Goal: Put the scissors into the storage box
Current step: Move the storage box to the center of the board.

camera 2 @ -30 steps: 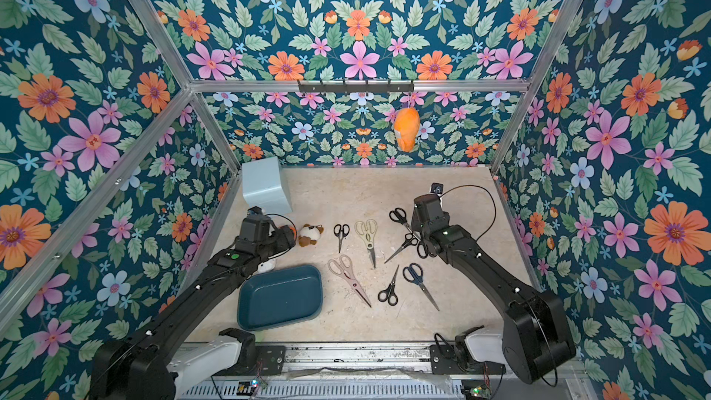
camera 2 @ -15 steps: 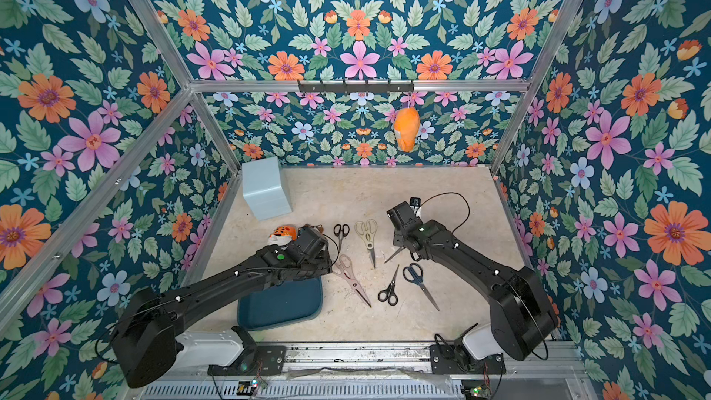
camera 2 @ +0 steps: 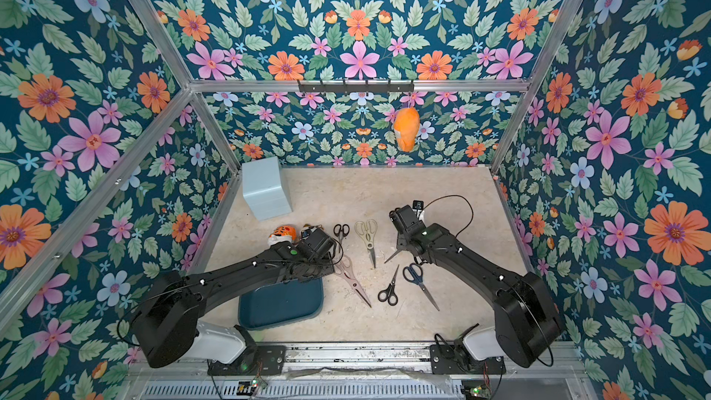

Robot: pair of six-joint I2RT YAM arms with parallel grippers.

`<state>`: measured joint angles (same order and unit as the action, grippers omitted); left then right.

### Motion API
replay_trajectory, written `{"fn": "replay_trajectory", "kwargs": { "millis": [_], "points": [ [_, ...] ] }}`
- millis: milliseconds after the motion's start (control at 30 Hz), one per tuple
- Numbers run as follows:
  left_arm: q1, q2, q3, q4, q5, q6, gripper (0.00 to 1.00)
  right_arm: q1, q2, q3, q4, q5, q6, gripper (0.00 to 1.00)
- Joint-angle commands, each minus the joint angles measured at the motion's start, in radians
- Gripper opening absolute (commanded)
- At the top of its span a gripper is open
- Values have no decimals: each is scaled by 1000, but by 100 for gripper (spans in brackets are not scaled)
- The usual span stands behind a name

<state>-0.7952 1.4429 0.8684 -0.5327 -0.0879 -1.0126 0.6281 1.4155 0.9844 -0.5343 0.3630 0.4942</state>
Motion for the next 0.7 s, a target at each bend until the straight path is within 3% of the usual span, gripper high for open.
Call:
{"fn": "replay_trajectory", "kwargs": {
  "millis": [0, 433, 667],
  "points": [
    [33, 16, 16, 55, 7, 27, 65, 1, 0, -4, 8, -7, -23, 56],
    [172, 159, 128, 193, 9, 58, 66, 1, 33, -2, 13, -24, -75, 57],
    [210, 158, 140, 213, -23, 66, 68, 3, 79, 39, 7, -183, -106, 55]
  ]
}}
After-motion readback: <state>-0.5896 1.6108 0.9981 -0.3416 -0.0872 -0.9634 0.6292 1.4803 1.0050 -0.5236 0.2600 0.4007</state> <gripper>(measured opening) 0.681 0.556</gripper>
